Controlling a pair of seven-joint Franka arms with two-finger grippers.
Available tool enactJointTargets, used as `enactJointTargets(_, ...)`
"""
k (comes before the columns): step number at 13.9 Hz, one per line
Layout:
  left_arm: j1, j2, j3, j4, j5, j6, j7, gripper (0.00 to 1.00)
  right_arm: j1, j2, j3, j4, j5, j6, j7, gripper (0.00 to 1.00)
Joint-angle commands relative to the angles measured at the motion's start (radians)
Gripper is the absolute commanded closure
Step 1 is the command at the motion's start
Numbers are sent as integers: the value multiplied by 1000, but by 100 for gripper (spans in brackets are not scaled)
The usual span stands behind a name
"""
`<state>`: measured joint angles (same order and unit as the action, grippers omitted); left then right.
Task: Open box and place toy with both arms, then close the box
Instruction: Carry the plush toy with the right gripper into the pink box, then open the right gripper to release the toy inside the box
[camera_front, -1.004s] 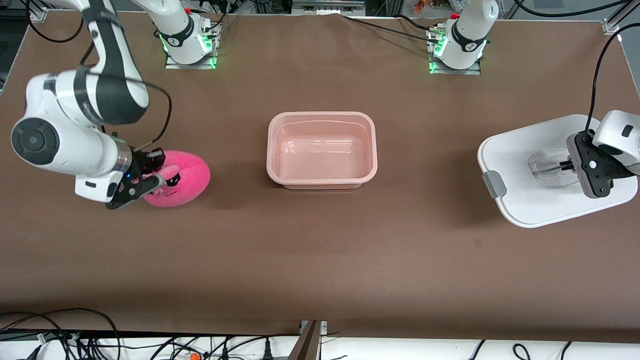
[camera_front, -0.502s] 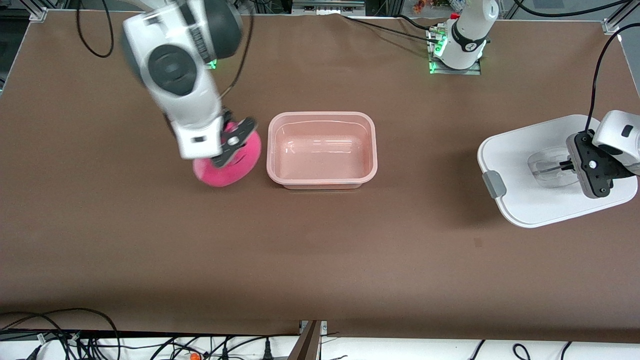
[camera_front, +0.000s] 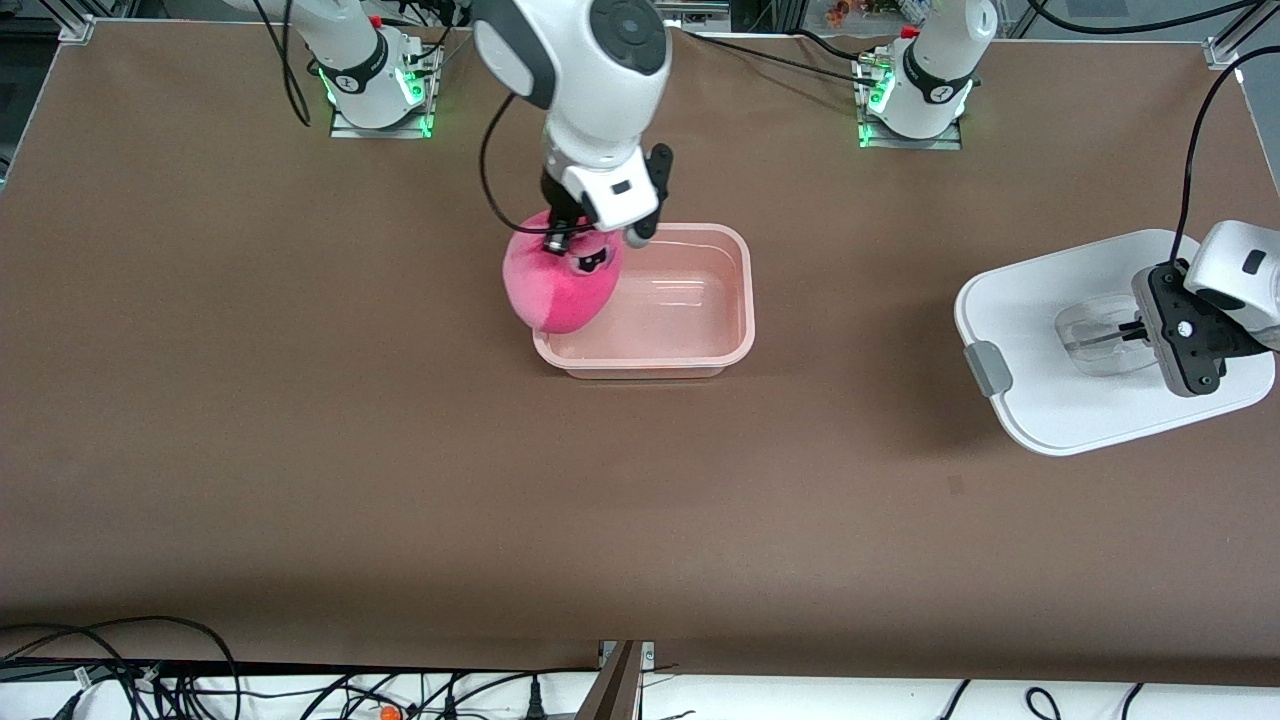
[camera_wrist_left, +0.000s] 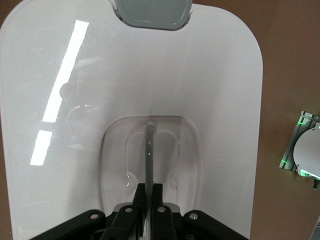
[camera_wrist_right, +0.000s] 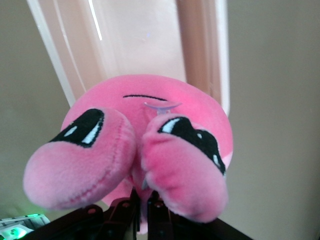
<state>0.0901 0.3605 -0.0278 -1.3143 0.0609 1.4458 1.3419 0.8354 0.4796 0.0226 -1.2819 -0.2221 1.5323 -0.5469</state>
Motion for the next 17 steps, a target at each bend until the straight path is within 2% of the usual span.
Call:
enactJointTargets(1, -6, 2, -1, 21, 25, -19, 11, 100, 36, 71, -13, 76, -17, -17, -51, 100)
enactJointTargets(5, -6, 2, -1, 21, 25, -19, 10, 100, 68, 125, -13, 82, -22, 5, -51, 100)
enactJointTargets(17, -6, 2, -1, 21, 23, -19, 14, 100, 70, 228, -23, 90, -69, 120, -41, 100)
